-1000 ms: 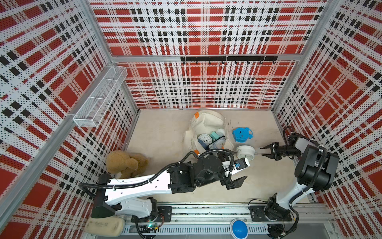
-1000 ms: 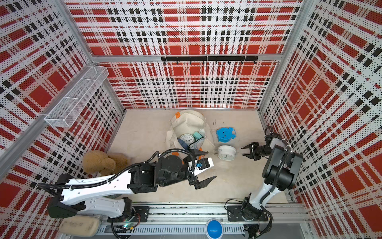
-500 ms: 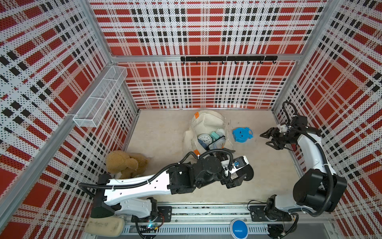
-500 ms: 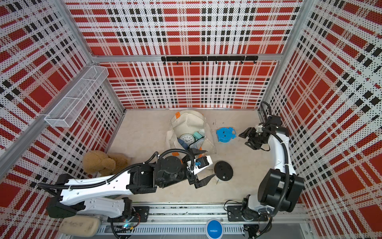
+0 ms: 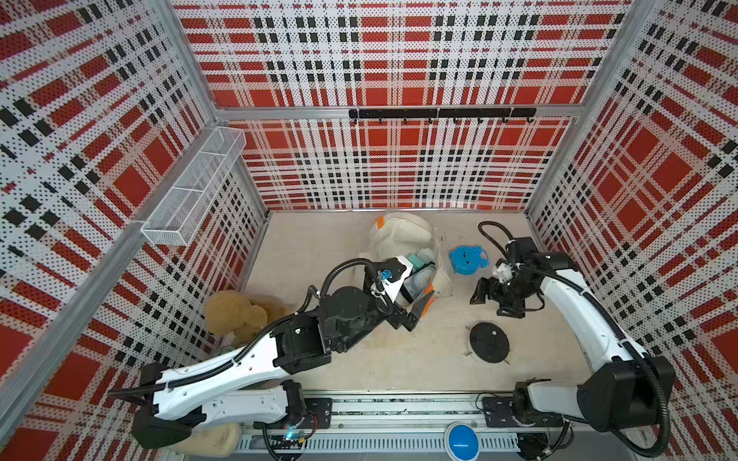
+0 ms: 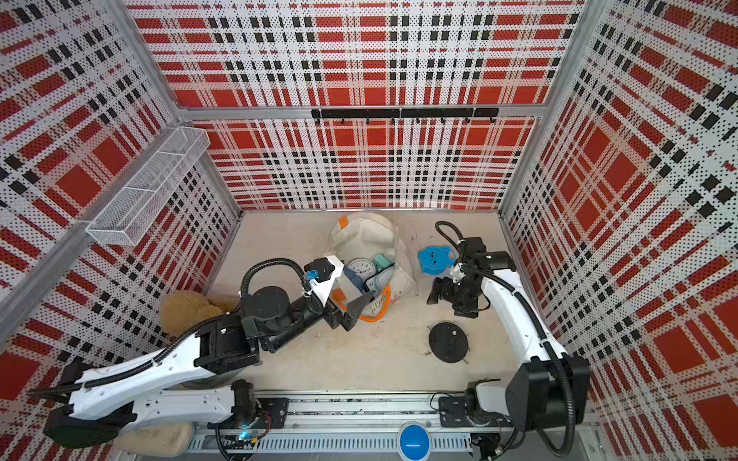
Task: Take the alarm clock out of the canvas bag
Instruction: Place the alarm at the center of the board, then move the alarm to the center of the board.
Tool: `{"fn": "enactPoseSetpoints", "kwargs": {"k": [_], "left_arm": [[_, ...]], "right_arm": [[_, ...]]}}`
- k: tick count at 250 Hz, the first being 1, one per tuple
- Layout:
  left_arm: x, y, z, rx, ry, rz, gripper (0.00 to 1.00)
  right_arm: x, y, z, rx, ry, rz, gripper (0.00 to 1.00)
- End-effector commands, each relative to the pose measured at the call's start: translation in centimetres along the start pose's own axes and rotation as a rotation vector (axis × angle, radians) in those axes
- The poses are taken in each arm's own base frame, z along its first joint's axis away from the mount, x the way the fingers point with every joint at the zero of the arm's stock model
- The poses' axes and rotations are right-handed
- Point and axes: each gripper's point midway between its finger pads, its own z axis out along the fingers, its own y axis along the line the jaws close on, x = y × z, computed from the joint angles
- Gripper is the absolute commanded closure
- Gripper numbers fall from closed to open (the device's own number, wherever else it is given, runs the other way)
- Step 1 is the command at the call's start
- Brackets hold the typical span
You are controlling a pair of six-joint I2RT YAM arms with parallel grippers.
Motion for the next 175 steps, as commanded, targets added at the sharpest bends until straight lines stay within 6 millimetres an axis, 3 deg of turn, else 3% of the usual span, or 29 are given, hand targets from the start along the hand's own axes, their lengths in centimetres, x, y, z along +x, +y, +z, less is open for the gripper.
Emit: {"fn": "enactPoseSetpoints", "kwargs": {"k": [1, 87, 133, 175], "left_arm": [[0.1, 1.4, -0.8, -0.051, -0.006, -0.05, 0.01], [0.5, 1.8, -1.6, -0.054, -0.003, -0.048, 0.0], [0.2, 1.7, -1.3, -0.055, -0.005, -0.031, 0.0], [0.0, 1.6, -0.9, -0.06, -0.004, -0.017, 0.01]], "right_arm": [[3.1, -2.7, 0.5, 0.13, 0.05, 0.047, 0.02], [6.9, -5.2, 5.2, 0.147, 0.137, 0.172, 0.0], [7.4, -6.3, 7.2, 0.169, 0.15, 0.206, 0.0], [6.7, -7.0, 8.3, 0.209, 0.151, 0.212, 0.0]]}}
